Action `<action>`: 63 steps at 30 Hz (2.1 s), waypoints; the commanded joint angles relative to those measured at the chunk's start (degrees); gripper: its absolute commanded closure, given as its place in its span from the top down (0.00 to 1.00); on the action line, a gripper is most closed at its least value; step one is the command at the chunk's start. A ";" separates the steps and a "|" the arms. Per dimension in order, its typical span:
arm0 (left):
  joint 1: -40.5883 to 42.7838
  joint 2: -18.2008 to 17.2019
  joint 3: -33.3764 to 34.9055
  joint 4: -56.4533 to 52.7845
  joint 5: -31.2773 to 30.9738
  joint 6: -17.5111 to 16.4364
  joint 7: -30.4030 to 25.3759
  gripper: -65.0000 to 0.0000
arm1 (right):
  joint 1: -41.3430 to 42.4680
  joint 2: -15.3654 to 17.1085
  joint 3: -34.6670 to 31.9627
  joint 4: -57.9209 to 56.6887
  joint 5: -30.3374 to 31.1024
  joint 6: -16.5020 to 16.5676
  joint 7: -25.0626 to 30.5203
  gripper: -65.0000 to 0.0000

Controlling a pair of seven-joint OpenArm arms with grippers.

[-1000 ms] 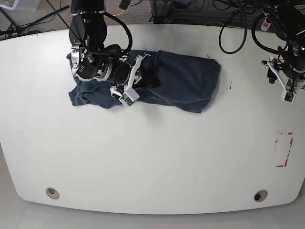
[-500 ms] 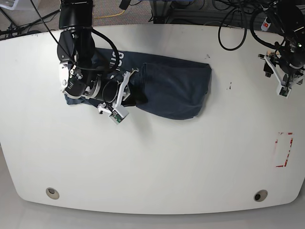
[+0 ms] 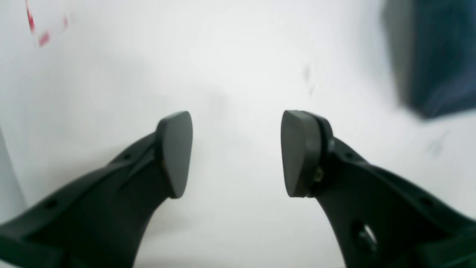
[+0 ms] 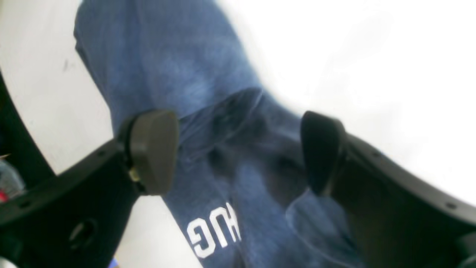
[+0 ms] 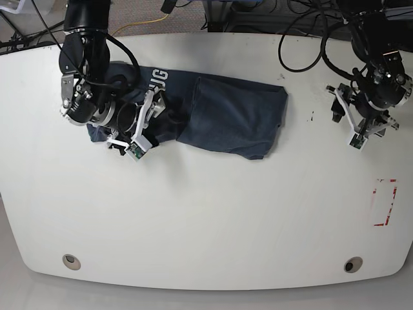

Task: Fold the T-shirt properly
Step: 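Grasp the shirt edges with both grippers near the HUG print, then smooth the shirt with both grippers, pulling the fabric flat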

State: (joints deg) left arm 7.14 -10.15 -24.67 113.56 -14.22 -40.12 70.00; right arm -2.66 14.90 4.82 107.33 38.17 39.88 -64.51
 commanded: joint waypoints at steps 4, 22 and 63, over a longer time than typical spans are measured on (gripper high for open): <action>-5.25 4.13 3.87 0.95 -0.16 0.12 -0.68 0.54 | -0.20 -1.84 -3.72 5.24 1.61 0.12 1.61 0.69; -9.82 11.08 21.02 -4.15 -0.07 0.12 -0.94 0.54 | 8.59 -10.98 -5.04 -14.27 0.99 0.12 5.13 0.32; -10.87 5.63 27.79 -9.60 -0.07 0.12 -6.92 0.42 | 3.49 -6.59 -9.61 -3.81 0.82 0.12 1.87 0.31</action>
State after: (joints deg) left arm -2.63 -4.60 3.11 105.08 -13.89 -39.97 64.66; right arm -0.16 8.86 -3.25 103.04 38.17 39.77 -64.14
